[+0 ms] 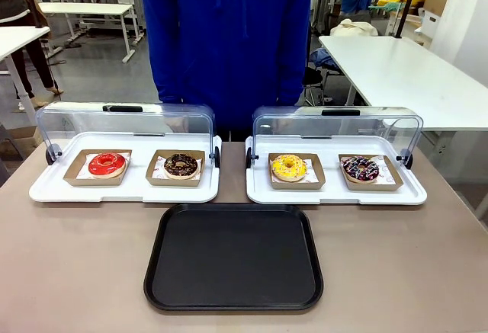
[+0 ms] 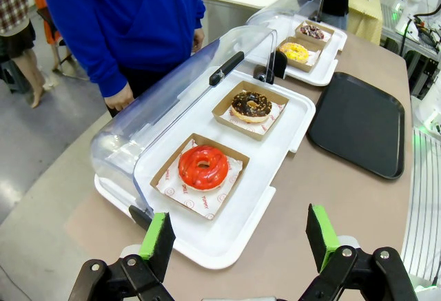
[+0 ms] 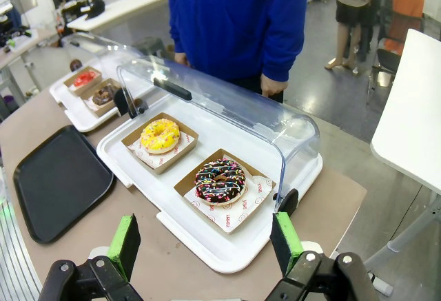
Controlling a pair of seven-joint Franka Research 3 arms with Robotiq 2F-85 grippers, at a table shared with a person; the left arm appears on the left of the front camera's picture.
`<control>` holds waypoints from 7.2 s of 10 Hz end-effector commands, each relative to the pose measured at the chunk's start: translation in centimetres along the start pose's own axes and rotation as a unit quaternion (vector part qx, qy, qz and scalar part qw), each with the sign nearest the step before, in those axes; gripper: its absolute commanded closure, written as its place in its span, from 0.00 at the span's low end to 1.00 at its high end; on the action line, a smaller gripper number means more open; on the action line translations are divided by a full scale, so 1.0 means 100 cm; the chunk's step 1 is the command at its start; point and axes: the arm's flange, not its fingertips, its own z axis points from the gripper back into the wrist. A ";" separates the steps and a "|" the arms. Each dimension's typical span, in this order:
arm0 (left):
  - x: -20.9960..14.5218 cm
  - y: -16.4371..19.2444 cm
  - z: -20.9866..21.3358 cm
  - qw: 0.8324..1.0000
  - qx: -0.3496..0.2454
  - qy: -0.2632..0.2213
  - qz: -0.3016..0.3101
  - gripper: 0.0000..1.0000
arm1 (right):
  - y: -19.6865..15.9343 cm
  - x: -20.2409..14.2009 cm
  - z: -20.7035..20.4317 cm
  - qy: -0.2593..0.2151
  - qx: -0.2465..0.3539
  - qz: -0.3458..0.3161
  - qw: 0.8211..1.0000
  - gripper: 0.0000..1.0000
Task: Move the third donut from the left to the tray.
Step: Pick up the Paper togo box containing the Donut indicated by the person and place it on the Handle tray.
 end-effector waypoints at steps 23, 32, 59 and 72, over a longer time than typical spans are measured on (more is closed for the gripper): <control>0.002 -0.002 0.001 1.000 -0.004 0.001 0.002 0.00 | -0.003 0.002 -0.001 -0.015 0.001 0.012 1.000 0.00; 0.002 -0.002 0.001 1.000 -0.004 0.001 0.002 0.00 | -0.003 0.002 -0.001 -0.015 0.001 0.012 1.000 0.00; 0.002 -0.002 0.001 1.000 -0.004 0.001 0.002 0.00 | 0.202 0.004 -0.282 0.287 0.039 0.376 0.880 0.00; 0.002 -0.002 0.001 1.000 -0.004 0.001 0.002 0.00 | 0.152 0.012 -0.369 0.354 0.030 0.414 0.838 0.00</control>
